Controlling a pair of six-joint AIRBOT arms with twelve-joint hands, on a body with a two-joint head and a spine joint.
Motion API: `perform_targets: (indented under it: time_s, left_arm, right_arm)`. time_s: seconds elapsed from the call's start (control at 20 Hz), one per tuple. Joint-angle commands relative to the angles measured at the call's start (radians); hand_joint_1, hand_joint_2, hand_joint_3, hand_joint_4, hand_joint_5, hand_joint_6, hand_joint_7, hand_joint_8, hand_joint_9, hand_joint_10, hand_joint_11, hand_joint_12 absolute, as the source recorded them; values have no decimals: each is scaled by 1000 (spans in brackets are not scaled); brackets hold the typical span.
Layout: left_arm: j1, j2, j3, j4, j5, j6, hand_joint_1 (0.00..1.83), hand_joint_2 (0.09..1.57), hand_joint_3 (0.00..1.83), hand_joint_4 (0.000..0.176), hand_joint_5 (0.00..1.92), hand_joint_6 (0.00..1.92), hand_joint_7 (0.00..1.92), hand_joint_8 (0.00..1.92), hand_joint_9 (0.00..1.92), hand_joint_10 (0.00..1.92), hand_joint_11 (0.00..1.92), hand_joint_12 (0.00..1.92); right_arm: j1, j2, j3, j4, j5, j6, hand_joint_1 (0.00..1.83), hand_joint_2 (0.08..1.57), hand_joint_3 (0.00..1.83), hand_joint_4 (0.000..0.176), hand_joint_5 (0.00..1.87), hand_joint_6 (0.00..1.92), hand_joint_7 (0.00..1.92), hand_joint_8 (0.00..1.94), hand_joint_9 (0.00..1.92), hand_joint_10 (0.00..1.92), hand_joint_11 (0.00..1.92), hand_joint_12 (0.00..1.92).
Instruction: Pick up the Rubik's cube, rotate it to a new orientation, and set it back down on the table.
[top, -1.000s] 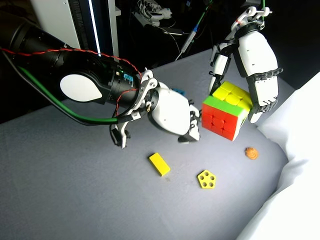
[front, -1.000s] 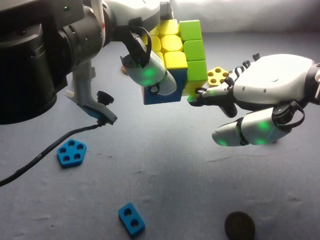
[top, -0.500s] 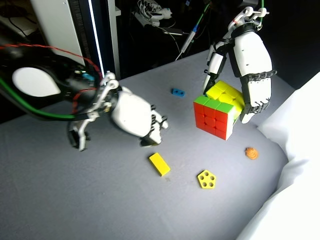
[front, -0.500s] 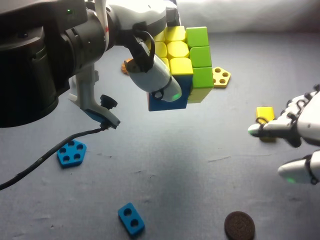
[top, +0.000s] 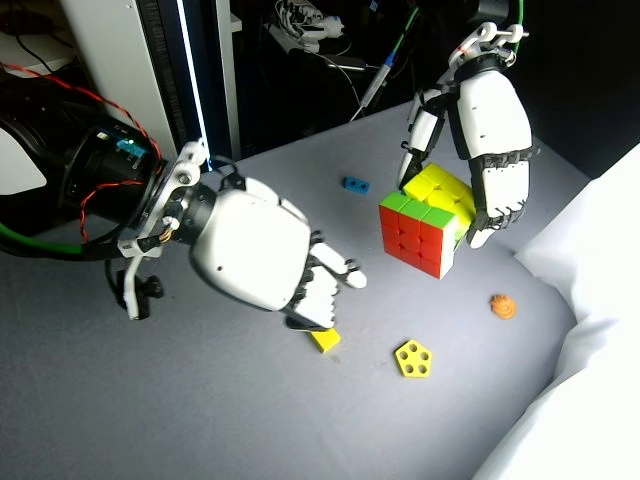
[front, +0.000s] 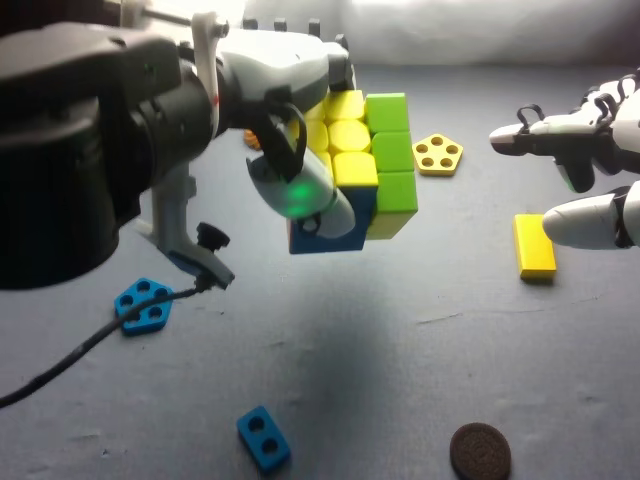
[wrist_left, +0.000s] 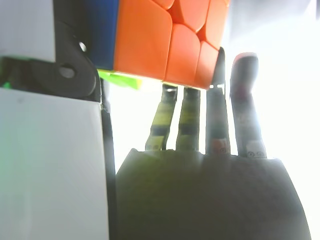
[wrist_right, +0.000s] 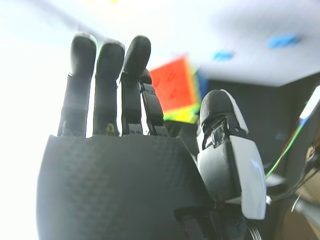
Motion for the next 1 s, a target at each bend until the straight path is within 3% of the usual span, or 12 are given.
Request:
perform_targets:
  time_s: [0.0,0.25,0.3,0.35,0.45,0.5,0.55,0.65,0.8,0.95]
  left_arm:
    - [-3,9,-3,96,24,-38,1133,1354,1,0,645,1354,494,1919,294,1919,266,1921]
    - [65,9,-9,196,25,-158,1085,1378,7,0,600,1483,458,1921,288,1921,259,1921]
    - [77,9,-9,204,25,-168,1078,1382,8,0,591,1502,453,1921,285,1921,262,1921]
    - [92,9,-9,208,26,-170,1058,1393,10,0,567,1550,447,1921,285,1921,264,1921]
    - [126,9,-10,258,34,-222,1034,1406,8,0,537,1618,444,1908,306,1918,291,1921]
    - [155,9,-11,328,33,-304,1040,1404,4,0,548,1606,441,1908,299,1920,287,1921]
    - [177,8,-13,363,31,-346,1042,1404,3,0,548,1596,440,1918,295,1921,292,1921]
    - [202,8,-18,382,21,-367,1035,1409,4,0,539,1608,434,1921,282,1921,271,1921]
    - [246,5,-18,466,4,-468,1047,1403,0,0,570,1588,421,1921,290,1921,305,1921]
    - [272,0,-17,503,-12,-508,1030,1411,3,0,544,1619,425,1921,275,1921,251,1921]
  right_arm:
    - [13,4,4,15,95,5,0,1318,0,0,140,4,388,1489,357,1921,254,1921]
    - [15,-1,3,15,93,2,0,1322,1,0,126,3,364,1476,345,1901,291,1921]
    - [16,-2,1,15,93,2,0,1314,0,0,120,1,336,1429,343,1858,278,1921]
    - [15,-2,-2,15,91,2,0,1295,0,0,109,1,266,1176,221,1622,74,1921]
    - [15,-1,-6,15,88,2,0,1263,0,0,144,12,215,446,103,957,2,1549]
    - [17,-1,-6,15,89,2,0,1249,0,0,132,6,187,203,49,677,0,1213]
    - [19,-2,-6,15,89,2,0,1244,0,0,73,2,114,74,9,393,0,824]
    - [21,-2,-6,15,91,2,0,1227,0,0,6,0,13,11,7,40,0,85]
    - [22,-2,-6,15,104,2,0,1225,0,0,0,0,5,7,23,9,0,0]
    - [23,-2,-6,15,105,3,0,1224,0,0,0,0,1,0,30,10,0,0]
